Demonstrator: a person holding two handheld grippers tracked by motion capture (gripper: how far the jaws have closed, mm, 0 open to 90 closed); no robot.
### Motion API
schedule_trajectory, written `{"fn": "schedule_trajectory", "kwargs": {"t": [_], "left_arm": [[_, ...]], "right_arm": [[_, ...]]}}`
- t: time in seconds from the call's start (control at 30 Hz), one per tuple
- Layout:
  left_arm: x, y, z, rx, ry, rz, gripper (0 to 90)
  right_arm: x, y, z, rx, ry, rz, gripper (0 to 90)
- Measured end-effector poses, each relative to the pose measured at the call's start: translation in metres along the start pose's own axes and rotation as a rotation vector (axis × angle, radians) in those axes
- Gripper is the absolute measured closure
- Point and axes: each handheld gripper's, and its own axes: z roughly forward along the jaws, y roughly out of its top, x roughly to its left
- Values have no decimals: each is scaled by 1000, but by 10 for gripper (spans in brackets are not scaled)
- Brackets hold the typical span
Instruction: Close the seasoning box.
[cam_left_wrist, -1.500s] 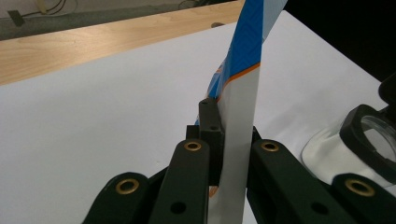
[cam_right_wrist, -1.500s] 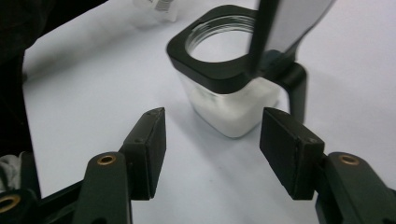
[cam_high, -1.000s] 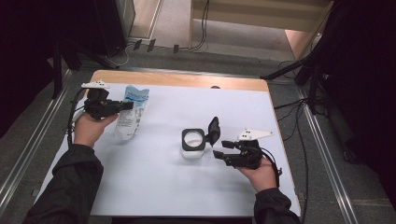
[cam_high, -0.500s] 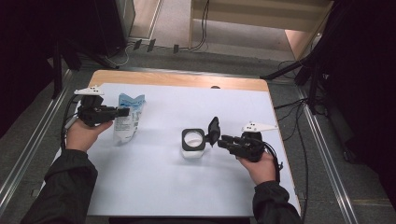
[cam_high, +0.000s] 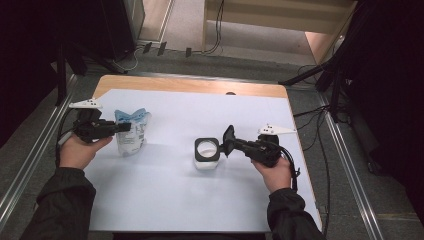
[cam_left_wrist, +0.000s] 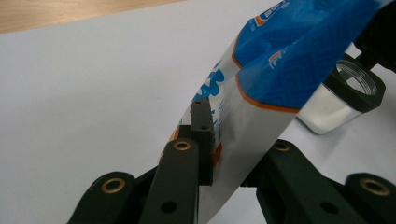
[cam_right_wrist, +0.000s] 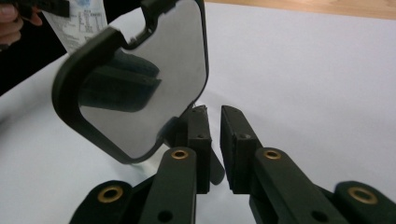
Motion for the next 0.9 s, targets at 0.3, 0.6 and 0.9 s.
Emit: {"fn": "schedule_trajectory", "kwargs": {"t": [0.3,0.6,0.9], "left_arm": [[1,-8,-7,-1,7,-13,802],[-4,-11,-8,0,7,-1,781],[-8,-11,-10,-22,-2,-9,712]], "right_arm": [[4,6,9,6,31,-7,872],[4,8,10,2,28,-11,876],[6,8,11,-2,14,-17,880]]}}
